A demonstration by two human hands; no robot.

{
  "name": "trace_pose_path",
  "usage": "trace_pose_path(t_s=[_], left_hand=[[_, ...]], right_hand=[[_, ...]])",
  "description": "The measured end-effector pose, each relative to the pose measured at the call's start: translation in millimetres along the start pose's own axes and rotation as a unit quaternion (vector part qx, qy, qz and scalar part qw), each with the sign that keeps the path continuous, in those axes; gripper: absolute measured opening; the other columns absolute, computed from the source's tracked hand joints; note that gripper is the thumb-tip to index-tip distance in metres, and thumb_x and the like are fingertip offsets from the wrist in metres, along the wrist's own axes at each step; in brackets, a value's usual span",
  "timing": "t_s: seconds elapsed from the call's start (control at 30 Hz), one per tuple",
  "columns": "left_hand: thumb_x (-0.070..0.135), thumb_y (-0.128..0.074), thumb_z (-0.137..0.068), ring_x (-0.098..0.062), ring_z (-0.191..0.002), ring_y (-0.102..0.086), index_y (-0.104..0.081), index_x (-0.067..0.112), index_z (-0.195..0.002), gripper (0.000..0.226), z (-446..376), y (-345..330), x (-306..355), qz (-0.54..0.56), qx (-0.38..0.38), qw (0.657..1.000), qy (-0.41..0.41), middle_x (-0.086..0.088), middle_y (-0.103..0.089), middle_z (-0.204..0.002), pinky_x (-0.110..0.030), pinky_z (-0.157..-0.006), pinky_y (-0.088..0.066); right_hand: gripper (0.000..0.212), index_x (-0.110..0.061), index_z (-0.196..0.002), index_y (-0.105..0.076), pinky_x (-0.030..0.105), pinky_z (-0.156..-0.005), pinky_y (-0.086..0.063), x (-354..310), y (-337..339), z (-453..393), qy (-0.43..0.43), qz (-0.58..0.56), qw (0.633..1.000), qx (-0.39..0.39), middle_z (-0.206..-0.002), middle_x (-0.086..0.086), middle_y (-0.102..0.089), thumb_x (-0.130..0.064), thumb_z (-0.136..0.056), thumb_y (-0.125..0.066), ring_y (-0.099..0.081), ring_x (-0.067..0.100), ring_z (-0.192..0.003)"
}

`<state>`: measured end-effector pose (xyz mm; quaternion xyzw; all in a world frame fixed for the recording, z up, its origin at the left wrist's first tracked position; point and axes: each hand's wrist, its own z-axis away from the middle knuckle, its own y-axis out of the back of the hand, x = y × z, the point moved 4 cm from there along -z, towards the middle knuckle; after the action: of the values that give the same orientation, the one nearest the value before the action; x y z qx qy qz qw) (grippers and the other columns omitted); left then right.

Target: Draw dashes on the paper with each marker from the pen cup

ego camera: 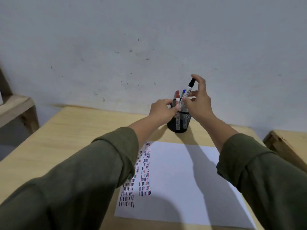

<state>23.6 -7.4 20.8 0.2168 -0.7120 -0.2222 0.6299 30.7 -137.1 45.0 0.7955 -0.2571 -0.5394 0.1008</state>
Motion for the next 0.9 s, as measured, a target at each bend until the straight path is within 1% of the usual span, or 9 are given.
trace_pose_path(t_s=[0.13, 0.23, 0.3, 0.37, 0.43, 0.6, 0.7, 0.77, 0.9], left_hand=[[0.030, -0.062, -0.086, -0.018, -0.120, -0.056, -0.061, 0.017, -0.125, 0.041, -5.9, -3.1, -10.5, 0.025, 0.009, 1.000, 0.006, -0.002, -0.064, -0.128, -0.028, -0.104, -0.040], [0.029, -0.064, -0.085, -0.016, -0.115, -0.061, -0.064, 0.014, -0.120, 0.038, -10.8, -3.4, -15.5, 0.048, 0.023, 0.999, 0.009, -0.002, -0.068, -0.121, -0.032, -0.106, -0.041], [0.026, -0.066, -0.083, -0.015, -0.111, -0.063, -0.066, 0.013, -0.116, 0.035, -13.2, -4.0, -18.2, 0.065, 0.035, 0.997, 0.012, -0.003, -0.070, -0.116, -0.030, -0.104, -0.043], [0.024, -0.068, -0.082, -0.015, -0.107, -0.065, -0.068, 0.012, -0.113, 0.033, -14.8, -5.1, -19.1, 0.079, 0.051, 0.995, 0.014, -0.004, -0.072, -0.112, -0.026, -0.100, -0.045], [0.023, -0.069, -0.081, -0.016, -0.105, -0.065, -0.069, 0.011, -0.110, 0.032, -15.5, -6.1, -19.1, 0.090, 0.068, 0.993, 0.017, -0.005, -0.073, -0.108, -0.023, -0.097, -0.045], [0.022, -0.071, -0.080, -0.014, -0.102, -0.066, -0.069, 0.010, -0.110, 0.032, -15.3, -7.1, -19.7, 0.106, 0.079, 0.991, 0.028, -0.004, -0.073, -0.107, -0.013, -0.082, -0.039], [0.023, -0.070, -0.081, -0.013, -0.102, -0.065, -0.069, 0.011, -0.110, 0.032, -13.1, -6.6, -18.4, 0.107, 0.083, 0.990, 0.032, -0.004, -0.072, -0.108, -0.012, -0.079, -0.038], [0.024, -0.069, -0.081, -0.014, -0.103, -0.065, -0.069, 0.012, -0.111, 0.032, -12.0, -6.5, -16.8, 0.103, 0.086, 0.990, 0.032, -0.004, -0.072, -0.108, -0.011, -0.081, -0.037], [0.024, -0.067, -0.084, -0.016, -0.104, -0.065, -0.068, 0.012, -0.114, 0.032, -9.5, -8.5, -14.5, 0.094, 0.080, 0.992, 0.035, -0.006, -0.072, -0.109, -0.013, -0.082, -0.038]], right_hand=[[0.067, -0.043, -0.134, -0.032, 0.027, -0.068, -0.050, 12.9, -10.8, -4.0, 0.004, 0.038, 0.999, -0.039, -0.093, 0.012, -0.063, -0.006, -0.084, -0.057, -0.064, 0.025, -0.080], [0.067, -0.043, -0.135, -0.032, 0.009, -0.059, -0.042, 18.5, -16.4, -6.0, 0.015, 0.075, 0.995, -0.064, -0.089, 0.012, -0.066, -0.007, -0.084, -0.056, -0.062, 0.021, -0.076], [0.069, -0.043, -0.136, -0.032, 0.006, -0.057, -0.040, 18.7, -18.2, -7.4, 0.019, 0.084, 0.994, -0.074, -0.085, 0.007, -0.065, -0.006, -0.083, -0.055, -0.059, 0.017, -0.073], [0.068, -0.041, -0.137, -0.034, 0.011, -0.059, -0.038, 18.5, -19.6, -8.7, 0.023, 0.101, 0.991, -0.087, -0.081, 0.001, -0.062, -0.006, -0.083, -0.054, -0.058, 0.016, -0.073], [0.063, -0.039, -0.137, -0.037, 0.017, -0.062, -0.037, 18.2, -20.9, -9.5, 0.026, 0.122, 0.987, -0.100, -0.082, 0.001, -0.061, -0.008, -0.084, -0.054, -0.056, 0.018, -0.076], [0.060, -0.037, -0.135, -0.044, 0.013, -0.071, -0.035, 19.2, -22.4, -10.9, 0.027, 0.117, 0.987, -0.105, -0.092, 0.004, -0.061, -0.007, -0.085, -0.054, -0.054, 0.017, -0.082], [0.058, -0.035, -0.135, -0.047, 0.018, -0.078, -0.040, 23.2, -23.6, -11.3, 0.020, 0.115, 0.989, -0.090, -0.093, 0.009, -0.065, -0.007, -0.085, -0.055, -0.056, 0.019, -0.085], [0.062, -0.035, -0.138, -0.044, 0.024, -0.085, -0.044, 24.6, -22.8, -11.7, 0.009, 0.111, 0.990, -0.083, -0.090, 0.007, -0.063, -0.006, -0.084, -0.055, -0.055, 0.019, -0.086], [0.071, -0.037, -0.144, -0.031, 0.025, -0.084, -0.044, 20.4, -17.9, -7.8, 0.004, 0.081, 0.994, -0.069, -0.094, 0.006, -0.061, -0.006, -0.085, -0.055, -0.058, 0.020, -0.088]])
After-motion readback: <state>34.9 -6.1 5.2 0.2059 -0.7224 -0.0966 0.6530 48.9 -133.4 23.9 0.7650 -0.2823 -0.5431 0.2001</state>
